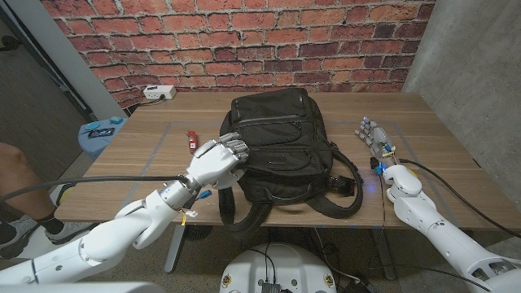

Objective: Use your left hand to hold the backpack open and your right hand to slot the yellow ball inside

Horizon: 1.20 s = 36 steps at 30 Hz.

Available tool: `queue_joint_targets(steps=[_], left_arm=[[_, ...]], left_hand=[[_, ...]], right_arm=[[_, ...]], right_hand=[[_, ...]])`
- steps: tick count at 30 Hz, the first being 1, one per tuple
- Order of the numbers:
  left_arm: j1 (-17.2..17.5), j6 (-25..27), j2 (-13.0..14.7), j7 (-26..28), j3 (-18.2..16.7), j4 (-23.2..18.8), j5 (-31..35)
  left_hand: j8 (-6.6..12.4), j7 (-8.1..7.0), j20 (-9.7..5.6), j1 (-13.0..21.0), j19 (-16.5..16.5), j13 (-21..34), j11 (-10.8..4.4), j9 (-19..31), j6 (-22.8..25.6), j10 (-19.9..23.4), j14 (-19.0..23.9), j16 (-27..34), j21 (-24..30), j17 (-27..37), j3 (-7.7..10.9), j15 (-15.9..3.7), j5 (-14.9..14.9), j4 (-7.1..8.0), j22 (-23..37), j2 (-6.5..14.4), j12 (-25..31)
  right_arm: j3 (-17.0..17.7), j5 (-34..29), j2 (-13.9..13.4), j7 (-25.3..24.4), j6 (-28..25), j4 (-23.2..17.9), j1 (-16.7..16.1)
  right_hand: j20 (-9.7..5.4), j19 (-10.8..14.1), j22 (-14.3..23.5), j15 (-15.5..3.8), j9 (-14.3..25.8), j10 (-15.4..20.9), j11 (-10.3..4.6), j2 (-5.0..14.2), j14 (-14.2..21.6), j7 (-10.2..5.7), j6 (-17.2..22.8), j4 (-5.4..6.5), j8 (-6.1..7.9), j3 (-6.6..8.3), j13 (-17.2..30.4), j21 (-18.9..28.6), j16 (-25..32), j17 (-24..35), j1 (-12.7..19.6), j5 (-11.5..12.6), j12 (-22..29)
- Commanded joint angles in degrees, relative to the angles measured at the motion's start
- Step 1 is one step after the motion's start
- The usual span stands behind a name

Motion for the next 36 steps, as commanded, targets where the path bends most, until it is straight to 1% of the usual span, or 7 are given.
queue_joint_targets(steps=[1,8,14,20,29,30,36], left_arm=[[0.82,0.29,0.82,0.86,-1.89,-0.69,-1.41],[1.22,0.11,1.08,1.22,-2.99,-0.83,-1.83],[0.62,-0.34,0.86,1.53,-3.49,-0.63,-1.80],[-1.61,-1.49,-0.06,0.98,-3.21,-0.34,-1.91],[-4.67,-3.49,-0.97,-0.02,-3.23,0.23,-2.92],[-5.06,-3.67,-1.08,-0.11,-3.24,0.35,-2.96],[-6.60,-4.77,-1.43,-0.30,-3.40,1.01,-3.59]], left_hand=[[0.36,-0.20,-0.11,0.11,0.24,0.35,-0.12,0.21,0.36,0.66,0.57,0.06,0.40,0.33,0.32,-0.11,0.01,-0.04,0.18,0.50,0.41],[0.49,-0.13,-0.18,0.00,0.20,0.56,-0.29,0.14,0.38,0.52,0.75,0.03,0.49,0.48,0.27,-0.22,0.00,-0.02,0.18,0.52,0.46],[0.61,-0.07,-0.27,0.03,0.13,0.77,-0.26,0.20,0.11,0.72,0.98,0.11,0.57,0.73,0.18,-0.29,-0.05,-0.07,0.18,0.60,0.64],[0.72,-0.11,-0.28,0.09,0.08,0.97,-0.33,0.18,0.04,0.98,1.10,0.05,0.65,0.87,0.16,-0.41,-0.08,-0.15,0.18,0.61,0.82],[0.95,-0.02,-0.45,0.10,0.07,1.28,-0.50,0.13,-0.03,1.24,1.39,-0.16,0.82,0.94,0.26,-0.58,-0.14,-0.21,0.18,0.62,1.03],[0.99,-0.05,-0.48,0.09,0.05,1.32,-0.73,0.06,0.08,1.14,1.43,-0.23,0.84,0.91,0.30,-0.60,-0.14,-0.22,0.18,0.59,1.00],[1.15,-0.09,-0.50,0.08,0.02,1.50,-0.60,0.16,-0.13,1.09,1.56,-0.40,0.94,0.95,0.40,-0.62,-0.19,-0.22,0.18,0.63,1.04]], right_arm=[[-0.27,-0.53,-0.44,-0.80,-1.01,-1.54,0.12],[-0.44,-0.78,-0.54,-1.12,-1.45,-2.25,0.12],[-0.32,-0.92,-0.99,-1.74,-2.10,-3.46,-0.27],[-0.24,-1.02,-1.62,-2.19,-3.24,-4.59,-0.31],[-0.44,-0.89,-1.74,-2.27,-4.73,-5.17,0.33],[-0.50,-0.99,-1.81,-2.34,-4.91,-5.31,0.39],[-0.50,-1.10,-1.95,-2.94,-5.62,-6.27,0.47]], right_hand=[[-2.12,0.16,0.32,-1.03,0.21,-0.16,0.33,0.12,-0.40,0.12,0.63,0.04,0.30,-0.06,0.24,0.26,0.40,0.21,0.52,0.05,0.34],[-2.06,0.15,0.32,-1.00,0.22,-0.18,0.36,0.12,-0.40,0.15,0.67,0.03,0.31,-0.06,0.24,0.26,0.41,0.21,0.54,0.05,0.34],[-2.04,0.17,0.32,-1.03,0.22,-0.18,0.38,0.12,-0.36,0.05,0.75,0.00,0.34,-0.06,0.24,0.27,0.42,0.19,0.58,0.05,0.34],[-2.02,0.17,0.32,-1.00,0.22,-0.19,0.34,0.12,-0.37,-0.01,0.78,0.00,0.34,-0.07,0.24,0.27,0.42,0.19,0.59,0.05,0.34],[-2.04,0.22,0.32,-0.94,0.22,-0.16,0.36,0.12,-0.38,-0.04,0.79,-0.02,0.34,-0.07,0.24,0.29,0.42,0.18,0.62,0.05,0.35],[-2.03,0.22,0.32,-0.94,0.22,-0.18,0.36,0.13,-0.38,-0.04,0.80,-0.02,0.34,-0.07,0.24,0.29,0.42,0.18,0.63,0.05,0.34],[-2.06,0.22,0.32,-0.89,0.22,-0.18,0.36,0.10,-0.41,-0.10,0.80,-0.11,0.33,-0.04,0.24,0.29,0.39,0.14,0.74,0.06,0.35]])
